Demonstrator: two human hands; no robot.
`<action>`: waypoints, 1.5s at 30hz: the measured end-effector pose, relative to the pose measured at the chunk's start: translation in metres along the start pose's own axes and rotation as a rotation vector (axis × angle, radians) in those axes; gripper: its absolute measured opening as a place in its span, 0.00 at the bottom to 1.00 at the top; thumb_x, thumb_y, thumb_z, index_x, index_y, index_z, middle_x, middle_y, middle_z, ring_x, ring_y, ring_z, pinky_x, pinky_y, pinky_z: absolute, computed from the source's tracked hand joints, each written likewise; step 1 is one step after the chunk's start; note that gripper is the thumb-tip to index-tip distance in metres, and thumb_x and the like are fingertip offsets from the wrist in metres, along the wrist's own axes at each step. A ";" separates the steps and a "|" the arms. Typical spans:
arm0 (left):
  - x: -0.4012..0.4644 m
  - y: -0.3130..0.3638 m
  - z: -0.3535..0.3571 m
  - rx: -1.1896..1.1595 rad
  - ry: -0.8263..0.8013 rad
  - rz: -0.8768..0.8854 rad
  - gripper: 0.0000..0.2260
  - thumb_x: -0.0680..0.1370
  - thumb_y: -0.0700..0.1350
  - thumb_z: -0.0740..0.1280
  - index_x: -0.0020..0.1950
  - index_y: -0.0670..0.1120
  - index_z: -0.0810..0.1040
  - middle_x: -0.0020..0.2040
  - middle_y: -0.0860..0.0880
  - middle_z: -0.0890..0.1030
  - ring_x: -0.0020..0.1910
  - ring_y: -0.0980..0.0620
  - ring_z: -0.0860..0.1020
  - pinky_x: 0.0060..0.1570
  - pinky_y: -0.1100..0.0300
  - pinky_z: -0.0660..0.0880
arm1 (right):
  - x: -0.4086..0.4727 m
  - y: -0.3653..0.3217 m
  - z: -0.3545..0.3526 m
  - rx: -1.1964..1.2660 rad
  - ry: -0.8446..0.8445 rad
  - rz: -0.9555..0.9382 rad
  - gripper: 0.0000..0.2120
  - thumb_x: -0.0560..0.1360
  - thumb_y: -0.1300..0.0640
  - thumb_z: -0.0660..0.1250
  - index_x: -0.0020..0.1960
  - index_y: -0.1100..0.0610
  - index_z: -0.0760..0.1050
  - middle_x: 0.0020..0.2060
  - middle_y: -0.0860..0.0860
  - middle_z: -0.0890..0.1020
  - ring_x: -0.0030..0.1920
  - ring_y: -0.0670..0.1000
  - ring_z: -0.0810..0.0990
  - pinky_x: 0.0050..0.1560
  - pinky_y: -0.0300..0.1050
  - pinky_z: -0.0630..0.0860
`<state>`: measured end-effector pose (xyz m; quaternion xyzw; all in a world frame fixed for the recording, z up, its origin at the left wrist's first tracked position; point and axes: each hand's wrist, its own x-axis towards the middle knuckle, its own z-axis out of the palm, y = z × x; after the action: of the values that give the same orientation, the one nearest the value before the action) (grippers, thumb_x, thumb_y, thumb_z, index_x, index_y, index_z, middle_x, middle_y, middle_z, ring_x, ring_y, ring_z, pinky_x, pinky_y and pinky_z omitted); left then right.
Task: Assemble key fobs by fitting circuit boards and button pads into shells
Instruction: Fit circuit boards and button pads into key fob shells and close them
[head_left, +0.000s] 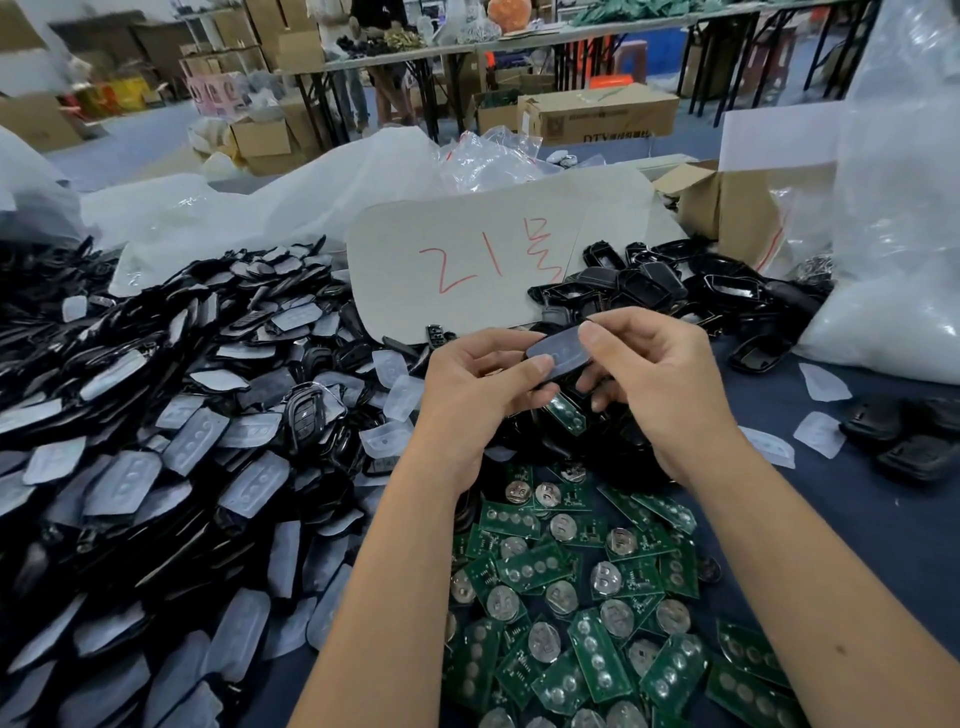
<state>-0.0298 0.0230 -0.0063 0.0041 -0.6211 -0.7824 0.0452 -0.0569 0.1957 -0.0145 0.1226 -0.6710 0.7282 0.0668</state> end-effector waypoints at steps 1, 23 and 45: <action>0.000 0.000 0.000 0.011 -0.005 0.005 0.08 0.76 0.32 0.74 0.48 0.44 0.87 0.45 0.38 0.86 0.37 0.46 0.84 0.41 0.62 0.82 | 0.000 0.001 0.000 0.010 -0.003 -0.009 0.03 0.78 0.57 0.73 0.48 0.56 0.83 0.36 0.58 0.84 0.32 0.52 0.81 0.29 0.41 0.77; 0.001 -0.006 0.008 0.112 0.067 0.030 0.02 0.78 0.36 0.74 0.48 0.41 0.86 0.40 0.42 0.85 0.36 0.49 0.84 0.39 0.60 0.82 | 0.002 0.004 0.000 -0.015 -0.021 0.050 0.02 0.80 0.65 0.70 0.51 0.60 0.81 0.39 0.59 0.85 0.33 0.59 0.79 0.28 0.45 0.76; -0.002 -0.001 0.019 0.072 0.099 0.006 0.09 0.78 0.33 0.71 0.42 0.45 0.86 0.41 0.41 0.83 0.35 0.47 0.80 0.34 0.60 0.79 | -0.004 -0.001 0.012 0.033 0.104 0.040 0.08 0.79 0.66 0.69 0.44 0.57 0.84 0.34 0.58 0.83 0.29 0.52 0.77 0.22 0.43 0.71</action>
<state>-0.0291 0.0420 -0.0032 0.0428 -0.6460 -0.7582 0.0782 -0.0521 0.1844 -0.0139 0.0719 -0.6569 0.7457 0.0850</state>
